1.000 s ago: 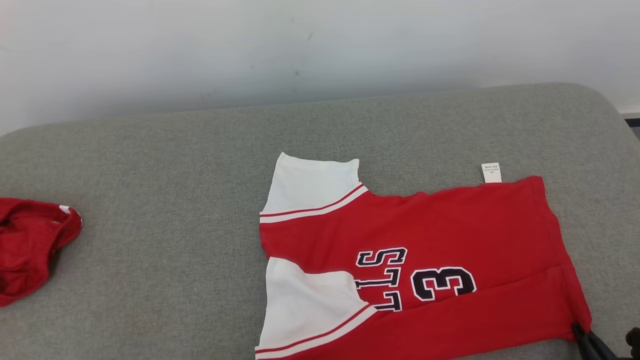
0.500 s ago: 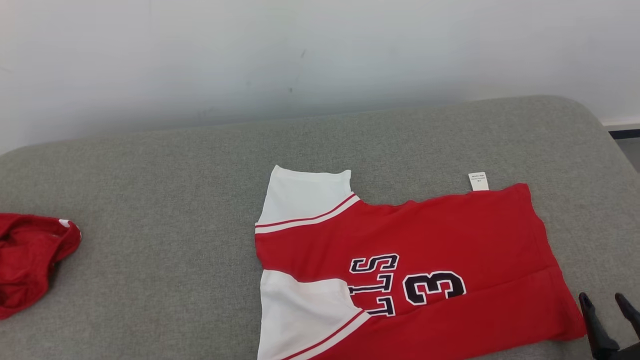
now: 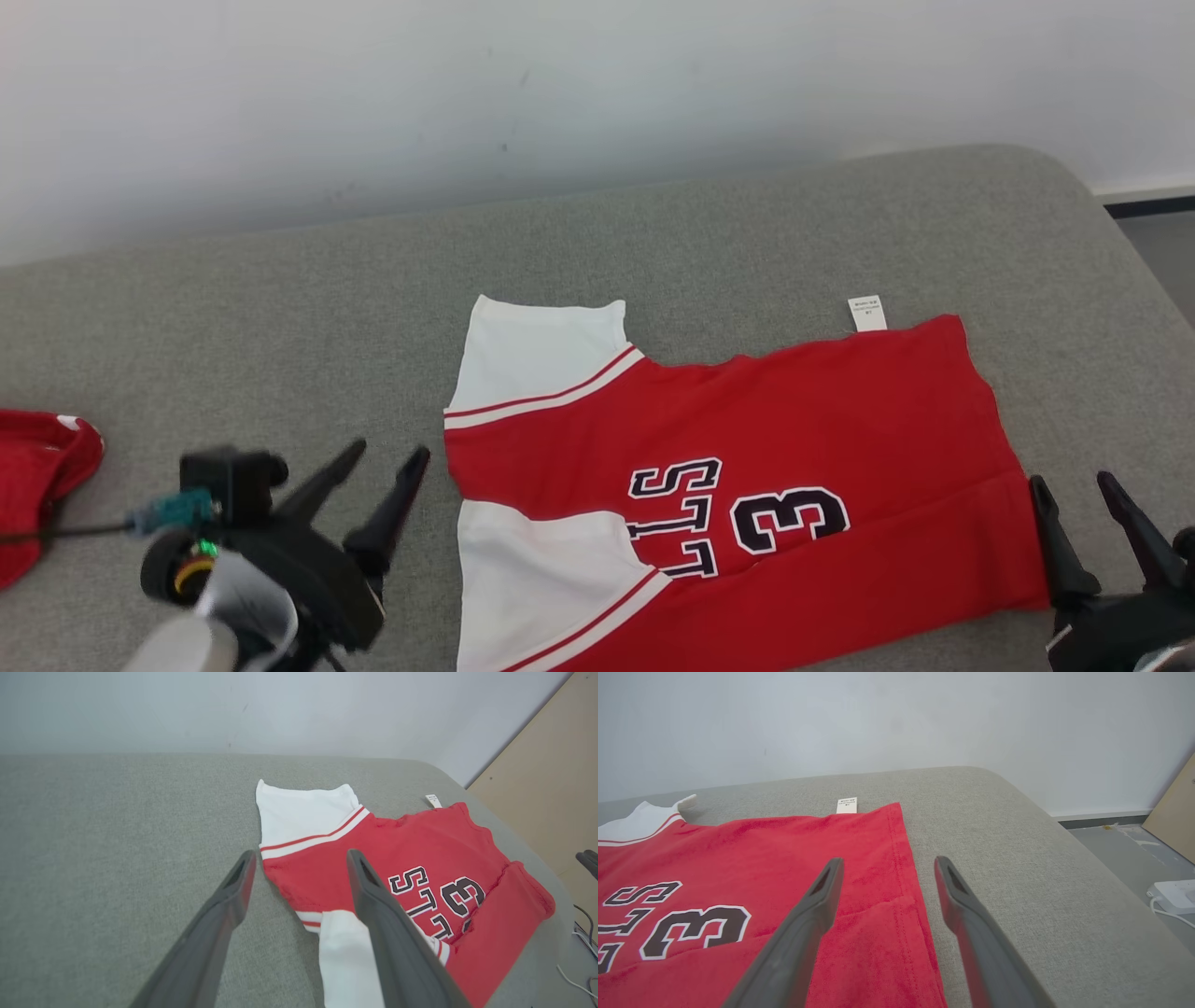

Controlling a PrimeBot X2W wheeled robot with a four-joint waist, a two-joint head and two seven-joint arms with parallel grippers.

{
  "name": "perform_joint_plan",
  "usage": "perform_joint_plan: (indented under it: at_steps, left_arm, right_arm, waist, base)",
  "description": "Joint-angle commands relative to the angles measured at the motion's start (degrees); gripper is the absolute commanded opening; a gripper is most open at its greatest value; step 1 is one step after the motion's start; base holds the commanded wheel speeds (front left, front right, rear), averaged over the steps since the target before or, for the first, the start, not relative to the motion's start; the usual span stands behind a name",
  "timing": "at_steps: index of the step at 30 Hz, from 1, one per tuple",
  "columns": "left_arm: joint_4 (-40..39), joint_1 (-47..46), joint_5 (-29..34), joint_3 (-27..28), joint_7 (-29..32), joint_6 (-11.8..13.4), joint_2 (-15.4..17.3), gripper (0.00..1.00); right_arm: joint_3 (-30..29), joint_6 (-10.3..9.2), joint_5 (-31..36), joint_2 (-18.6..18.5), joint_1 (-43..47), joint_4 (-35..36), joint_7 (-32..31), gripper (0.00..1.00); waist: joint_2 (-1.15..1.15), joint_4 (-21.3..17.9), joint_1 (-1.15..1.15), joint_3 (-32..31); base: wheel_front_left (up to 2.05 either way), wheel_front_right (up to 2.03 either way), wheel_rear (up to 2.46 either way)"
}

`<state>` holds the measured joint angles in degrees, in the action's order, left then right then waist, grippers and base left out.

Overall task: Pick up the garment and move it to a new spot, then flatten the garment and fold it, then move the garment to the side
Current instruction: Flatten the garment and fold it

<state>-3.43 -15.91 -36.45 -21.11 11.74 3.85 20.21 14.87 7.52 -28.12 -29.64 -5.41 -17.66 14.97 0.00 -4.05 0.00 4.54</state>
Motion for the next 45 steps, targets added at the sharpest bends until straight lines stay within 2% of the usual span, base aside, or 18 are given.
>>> perform_joint_plan:
  at_steps: [1, 6, 15, 23, 27, 32, 39, 40, 41, 43, 44, 45]
  left_arm:
    - [1.81, -3.96, -0.73, 0.49, 1.35, -0.95, 0.59, 1.00]
    - [10.92, -18.48, -3.01, 0.82, 7.28, -4.24, 0.02, 1.00]
    - [29.37, -40.33, -1.16, -3.46, 16.01, -8.53, -1.37, 1.00]
    - [40.84, -49.35, 2.87, -8.88, 17.29, -10.29, -2.17, 1.00]
    - [45.62, -52.79, 4.48, -11.17, 15.86, -10.76, -2.84, 1.00]
    - [50.01, -55.62, 4.31, -13.53, 15.61, -11.14, -3.21, 1.00]
    - [54.51, -57.48, 1.79, -18.04, 19.51, -11.31, -3.47, 1.00]
    - [54.75, -57.37, 1.11, -18.63, 20.37, -11.32, -3.45, 0.83]
    - [54.82, -57.31, 0.60, -19.24, 21.19, -11.33, -3.38, 0.49]
    - [54.70, -57.20, -0.84, -20.41, 22.97, -11.34, -3.25, 0.09]
    - [54.48, -57.06, -1.58, -21.09, 23.73, -11.34, -3.03, 0.00]
    - [54.14, -56.87, -2.43, -21.71, 24.46, -11.33, -2.73, 0.00]
  right_arm:
    - [0.31, -0.06, 0.61, 0.45, -1.43, 0.42, 0.31, 1.00]
    - [1.39, -0.06, 2.07, 1.48, -5.34, 0.46, 0.32, 1.00]
    - [3.23, -0.06, 3.43, 3.07, -12.05, 0.23, 0.31, 1.00]
    - [4.41, -0.06, 4.27, 4.32, -15.00, -0.39, 0.32, 1.00]
    - [4.68, -0.06, 4.41, 5.10, -15.82, -0.64, 0.31, 1.00]
    - [5.03, -0.06, 4.44, 5.59, -16.50, -0.95, 0.32, 1.00]
    - [5.09, -0.06, 4.34, 5.45, -17.54, -1.25, 0.32, 1.00]
    - [5.09, -0.06, 4.34, 5.40, -17.64, -1.31, 0.32, 1.00]
    - [5.10, -0.06, 4.31, 5.33, -17.70, -1.40, 0.32, 1.00]
    - [4.99, -0.06, 4.12, 4.97, -18.06, -1.57, 0.32, 1.00]
    - [4.95, -0.06, 4.07, 4.79, -18.25, -1.57, 0.32, 1.00]
    - [4.91, -0.06, 4.11, 4.70, -18.39, -1.59, 0.32, 1.00]
  waist:
    - [0.00, -1.10, 0.00, 3.17]
    - [0.00, -2.22, 0.00, 7.70]
    - [0.00, -4.89, 0.00, 15.01]
    - [0.00, -6.81, 0.00, 18.40]
    - [0.00, -7.73, 0.00, 19.68]
    - [0.00, -8.54, 0.00, 20.57]
    - [0.00, -9.15, 0.00, 21.14]
    - [0.00, -9.18, 0.00, 21.13]
    - [0.00, -9.20, 0.00, 21.11]
    - [0.00, -9.15, 0.00, 21.01]
    - [0.00, -9.09, 0.00, 20.93]
    - [0.00, -9.02, 0.00, 20.82]
  base:
    - [0.00, 0.00, 0.00]
    - [0.00, 0.00, 0.00]
    - [0.00, 0.00, 0.00]
    - [0.00, 0.00, 0.00]
    - [0.00, 0.00, 0.00]
    - [0.00, 0.00, 0.00]
    - [0.00, 0.00, 0.00]
    - [0.00, 0.00, 0.00]
    - [0.00, 0.00, 0.00]
    - [0.00, 0.00, 0.00]
    - [0.00, 0.00, 0.00]
    - [0.00, 0.00, 0.00]
